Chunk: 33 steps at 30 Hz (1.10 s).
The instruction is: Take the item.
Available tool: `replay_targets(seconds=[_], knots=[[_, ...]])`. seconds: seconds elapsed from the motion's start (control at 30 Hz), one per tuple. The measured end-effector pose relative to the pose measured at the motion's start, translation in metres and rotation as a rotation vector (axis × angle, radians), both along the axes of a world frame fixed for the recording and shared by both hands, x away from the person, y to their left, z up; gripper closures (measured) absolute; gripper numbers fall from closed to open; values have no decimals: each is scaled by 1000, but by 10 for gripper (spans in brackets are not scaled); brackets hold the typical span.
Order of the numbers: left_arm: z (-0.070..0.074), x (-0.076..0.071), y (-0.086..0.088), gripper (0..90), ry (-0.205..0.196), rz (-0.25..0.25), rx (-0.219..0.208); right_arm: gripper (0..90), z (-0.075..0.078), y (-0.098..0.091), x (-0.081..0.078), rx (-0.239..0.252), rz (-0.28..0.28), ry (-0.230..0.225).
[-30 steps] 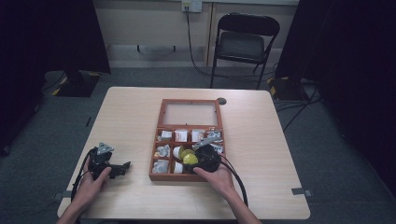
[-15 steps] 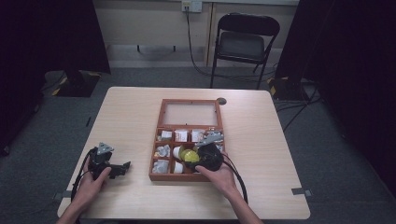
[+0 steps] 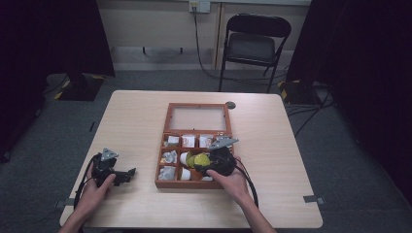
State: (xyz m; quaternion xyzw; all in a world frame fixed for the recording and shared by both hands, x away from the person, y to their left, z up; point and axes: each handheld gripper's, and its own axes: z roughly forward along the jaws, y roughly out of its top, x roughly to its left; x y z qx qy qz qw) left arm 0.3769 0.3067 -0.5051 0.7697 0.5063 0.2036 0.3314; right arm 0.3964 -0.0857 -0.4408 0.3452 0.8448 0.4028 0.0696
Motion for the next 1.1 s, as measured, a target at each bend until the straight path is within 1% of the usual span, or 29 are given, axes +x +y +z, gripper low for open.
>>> replay_targets(seconds=[0.23, 0.43, 0.47, 0.53, 0.73, 0.8, 0.87, 1.1], knots=[[0, 0, 0, 0, 0, 0, 0, 380, 2, -2, 0, 5, -1, -7], [0, 0, 0, 0, -1, -3, -2, 381, 8, -6, 2, 20, -3, -19], [-1, 0, 0, 0, -4, 1, -8, 381, 12, -9, 2, 28, 2, -31], [0, 0, 0, 0, -4, 1, -8, 381, 15, -11, 1, 35, 0, -38], [0, 0, 0, 0, -4, 0, -7, 381, 20, -18, 2, 46, -13, -49], [0, -1, 0, 0, -3, -1, -9, 381, 23, -21, 2, 58, -16, -52], [0, -1, 0, 0, -4, -2, -7, 381, 24, -22, 2, 57, -16, -53], [0, -1, 0, 0, -4, -2, -7, 381, 31, -34, 2, 72, -41, -70]])
